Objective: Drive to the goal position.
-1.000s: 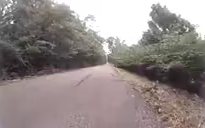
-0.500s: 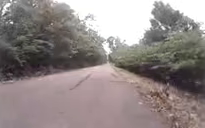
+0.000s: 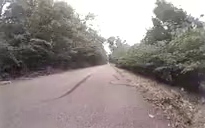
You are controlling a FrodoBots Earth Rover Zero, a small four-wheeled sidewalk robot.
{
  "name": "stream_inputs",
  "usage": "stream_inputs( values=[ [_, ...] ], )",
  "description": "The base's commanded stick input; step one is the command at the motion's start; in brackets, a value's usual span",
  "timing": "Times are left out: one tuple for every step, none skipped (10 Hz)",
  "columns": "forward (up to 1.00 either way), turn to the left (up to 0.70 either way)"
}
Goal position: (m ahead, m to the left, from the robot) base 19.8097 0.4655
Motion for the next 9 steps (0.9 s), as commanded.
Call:
stream_inputs(
  values=[
    [0.70, 0.00],
    [0.70, 0.00],
    [0.70, 0.00],
    [0.70, 0.00],
    [0.70, 0.00],
    [0.70, 0.00],
    [0.70, 0.00],
    [0.70, 0.00],
    [0.70, 0.00]
  ],
)
